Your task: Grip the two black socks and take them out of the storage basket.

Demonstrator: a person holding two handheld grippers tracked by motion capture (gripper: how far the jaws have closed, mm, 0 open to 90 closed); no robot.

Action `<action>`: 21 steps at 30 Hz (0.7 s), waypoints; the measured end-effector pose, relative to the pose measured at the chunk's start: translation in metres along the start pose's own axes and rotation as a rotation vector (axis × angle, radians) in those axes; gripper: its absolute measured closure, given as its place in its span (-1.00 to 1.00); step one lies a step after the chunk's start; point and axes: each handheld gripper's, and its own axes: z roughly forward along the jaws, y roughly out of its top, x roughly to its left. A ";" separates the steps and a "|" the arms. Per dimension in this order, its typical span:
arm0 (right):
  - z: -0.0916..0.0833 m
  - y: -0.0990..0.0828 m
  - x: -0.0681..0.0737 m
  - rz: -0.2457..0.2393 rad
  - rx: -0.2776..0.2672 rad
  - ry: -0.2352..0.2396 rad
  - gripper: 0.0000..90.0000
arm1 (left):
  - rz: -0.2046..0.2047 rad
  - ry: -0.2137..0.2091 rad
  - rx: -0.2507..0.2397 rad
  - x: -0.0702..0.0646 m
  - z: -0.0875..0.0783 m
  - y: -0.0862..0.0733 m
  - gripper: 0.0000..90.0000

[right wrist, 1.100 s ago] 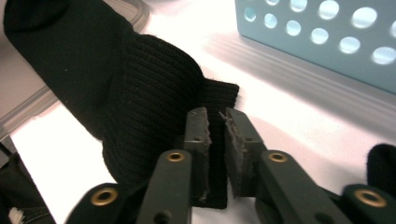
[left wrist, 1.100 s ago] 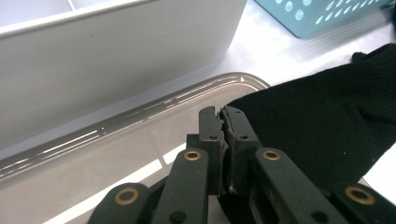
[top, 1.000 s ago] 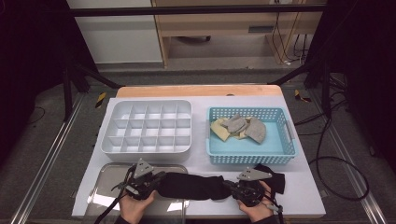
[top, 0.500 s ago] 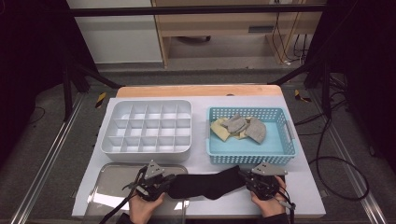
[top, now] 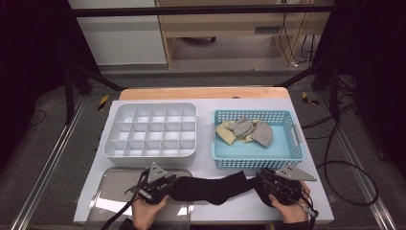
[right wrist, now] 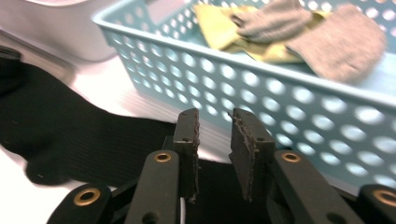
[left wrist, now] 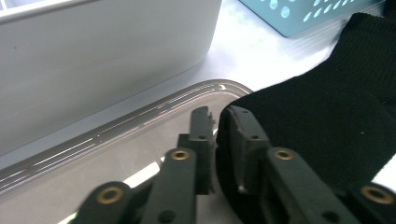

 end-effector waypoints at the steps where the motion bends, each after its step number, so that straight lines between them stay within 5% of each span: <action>1: 0.000 -0.001 -0.002 0.004 0.015 -0.002 0.54 | 0.004 0.004 -0.004 0.000 -0.002 0.001 0.66; 12: -0.014 -0.009 -0.023 0.056 0.034 -0.085 0.30 | -0.017 0.001 -0.054 -0.001 -0.022 0.006 0.48; 21: 0.011 -0.022 -0.028 0.072 0.113 -0.099 0.17 | -0.018 -0.013 -0.039 -0.004 -0.020 0.005 0.48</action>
